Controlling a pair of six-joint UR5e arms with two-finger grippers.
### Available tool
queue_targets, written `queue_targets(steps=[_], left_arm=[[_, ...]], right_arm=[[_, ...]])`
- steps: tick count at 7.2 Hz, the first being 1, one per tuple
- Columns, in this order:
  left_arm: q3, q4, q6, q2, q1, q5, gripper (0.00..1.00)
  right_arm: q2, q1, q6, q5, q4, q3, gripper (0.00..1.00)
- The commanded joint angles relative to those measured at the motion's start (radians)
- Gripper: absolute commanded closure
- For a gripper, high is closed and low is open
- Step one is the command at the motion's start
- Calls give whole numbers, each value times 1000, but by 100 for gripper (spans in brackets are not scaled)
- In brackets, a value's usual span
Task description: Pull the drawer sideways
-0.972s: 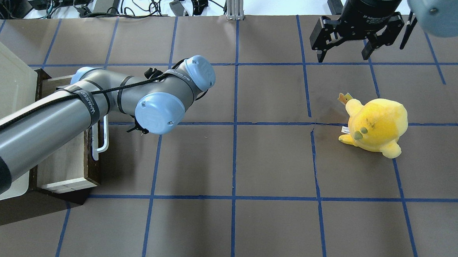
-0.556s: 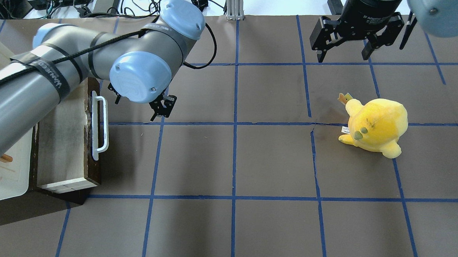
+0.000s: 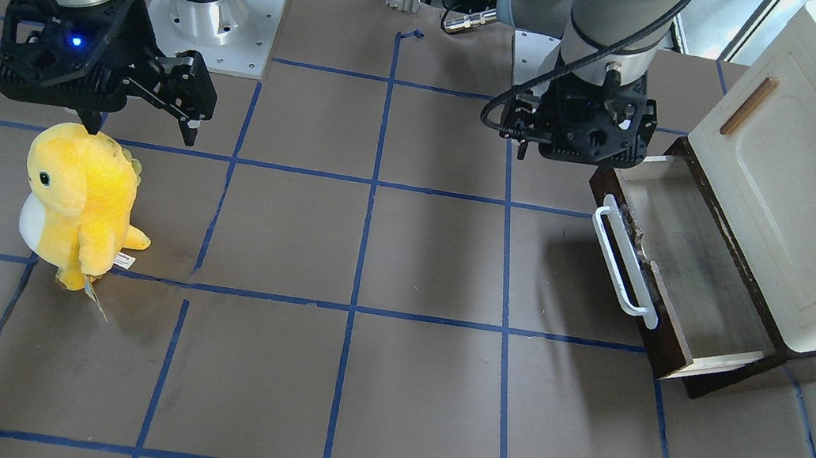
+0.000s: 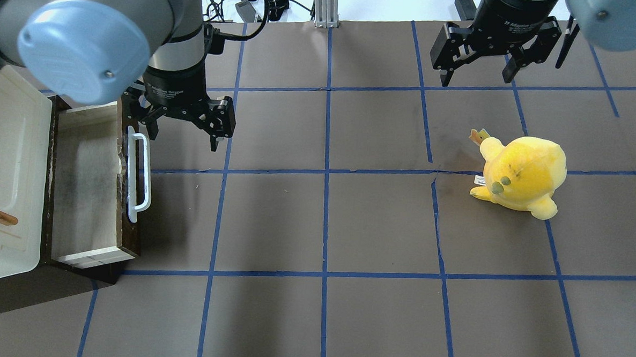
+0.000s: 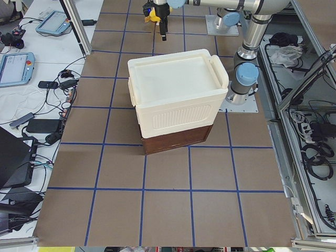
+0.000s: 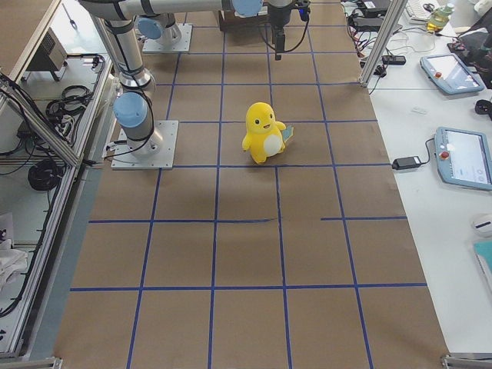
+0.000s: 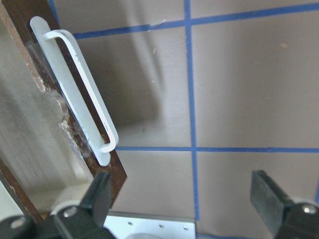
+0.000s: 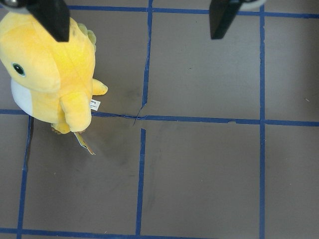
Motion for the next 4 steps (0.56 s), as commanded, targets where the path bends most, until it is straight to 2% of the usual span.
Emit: queue_targets(steps=[1,2,4], left_arm=[[9,17,55,65,44,-24,0],[-9,125,96,66,70,-52,0],[2,147,103,67,152,-154,0]], right_arm=[[0,0,0,0,0,0,0],[0,0,0,0,0,0,0],[0,0,0,0,0,0,0]])
